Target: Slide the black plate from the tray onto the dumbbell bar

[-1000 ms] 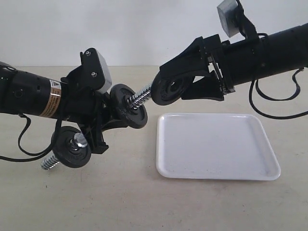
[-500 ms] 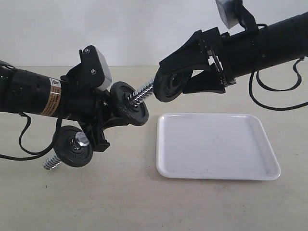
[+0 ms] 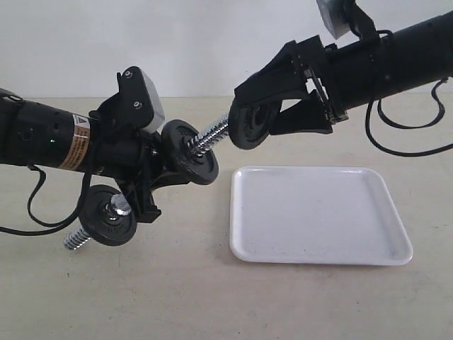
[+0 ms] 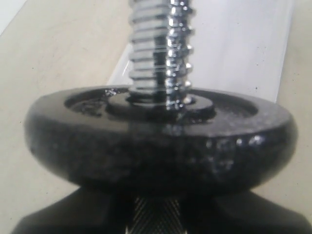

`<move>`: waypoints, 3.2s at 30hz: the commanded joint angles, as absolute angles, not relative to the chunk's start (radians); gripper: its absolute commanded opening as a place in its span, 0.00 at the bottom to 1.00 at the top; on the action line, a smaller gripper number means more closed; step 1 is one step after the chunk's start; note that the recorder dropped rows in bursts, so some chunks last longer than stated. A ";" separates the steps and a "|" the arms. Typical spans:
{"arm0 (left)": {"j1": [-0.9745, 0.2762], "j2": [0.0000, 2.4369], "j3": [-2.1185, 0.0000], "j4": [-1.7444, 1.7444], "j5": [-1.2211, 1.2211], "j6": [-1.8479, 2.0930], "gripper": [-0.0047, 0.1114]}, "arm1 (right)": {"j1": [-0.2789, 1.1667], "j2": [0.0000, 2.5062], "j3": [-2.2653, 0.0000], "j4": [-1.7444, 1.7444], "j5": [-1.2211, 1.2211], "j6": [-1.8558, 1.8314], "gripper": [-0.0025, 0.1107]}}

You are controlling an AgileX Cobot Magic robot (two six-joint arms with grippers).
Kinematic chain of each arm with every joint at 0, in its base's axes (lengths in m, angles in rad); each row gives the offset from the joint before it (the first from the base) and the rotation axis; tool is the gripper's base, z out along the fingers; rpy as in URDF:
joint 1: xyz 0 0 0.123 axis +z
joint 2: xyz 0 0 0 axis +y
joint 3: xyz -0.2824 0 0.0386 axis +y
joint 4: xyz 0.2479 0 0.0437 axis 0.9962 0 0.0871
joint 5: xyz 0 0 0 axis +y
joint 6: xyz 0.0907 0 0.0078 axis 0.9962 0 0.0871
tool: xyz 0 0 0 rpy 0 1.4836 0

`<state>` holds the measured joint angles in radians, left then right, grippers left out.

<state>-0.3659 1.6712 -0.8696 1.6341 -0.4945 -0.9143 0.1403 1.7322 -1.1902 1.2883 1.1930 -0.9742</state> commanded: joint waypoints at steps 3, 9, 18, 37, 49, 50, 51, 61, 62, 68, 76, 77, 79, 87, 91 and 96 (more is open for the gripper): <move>-0.369 1.624 -0.898 1.619 -0.587 -0.914 0.08 | 0.137 1.708 -1.298 1.370 1.221 -0.903 0.02; -0.369 1.624 -0.898 1.619 -0.587 -0.914 0.08 | 0.137 1.708 -1.310 1.269 1.221 -0.857 0.02; -0.369 1.624 -0.898 1.619 -0.575 -0.914 0.08 | 0.137 1.708 -1.303 1.243 1.221 -0.844 0.02; -0.369 1.624 -0.898 1.613 -0.571 -0.919 0.08 | 0.139 1.708 -1.303 1.250 1.120 -0.954 0.02; -0.369 1.624 -0.898 1.454 -0.604 -0.910 0.08 | 0.139 1.708 -1.303 1.309 1.083 -0.982 0.02; -0.369 1.624 -0.898 1.454 -0.609 -0.910 0.08 | 0.139 1.708 -1.303 1.322 1.076 -0.984 0.02; -0.369 1.624 -0.898 1.454 -0.613 -0.910 0.08 | 0.139 1.708 -1.303 1.355 1.074 -1.002 0.02; -0.369 1.626 -0.898 1.358 -0.628 -0.912 0.08 | 0.139 1.708 -1.303 1.395 1.083 -1.024 0.02; -0.369 1.628 -0.898 1.347 -0.631 -0.912 0.08 | 0.139 1.708 -1.303 1.395 1.083 -1.024 0.02; -0.369 1.635 -0.898 1.324 -0.653 -0.912 0.08 | 0.139 1.708 -1.303 1.395 1.083 -1.027 0.02; -0.369 1.636 -0.898 1.310 -0.662 -0.926 0.08 | 0.139 1.708 -1.303 1.400 1.079 -1.031 0.02; -0.369 1.636 -0.898 1.299 -0.662 -0.930 0.08 | 0.139 1.708 -1.303 1.400 1.079 -1.031 0.02; -0.369 1.636 -0.898 1.272 -0.668 -0.934 0.08 | 0.139 1.708 -1.303 1.400 1.079 -1.031 0.02; -0.369 1.684 -0.898 1.206 -0.745 -0.941 0.08 | 0.139 1.708 -1.303 1.402 1.079 -1.031 0.02; -0.369 1.719 -0.898 1.194 -0.769 -0.928 0.08 | 0.139 1.708 -1.303 1.402 1.079 -1.036 0.02; -0.369 1.721 -0.898 1.136 -0.800 -0.848 0.08 | 0.139 1.708 -1.303 1.402 1.079 -1.047 0.02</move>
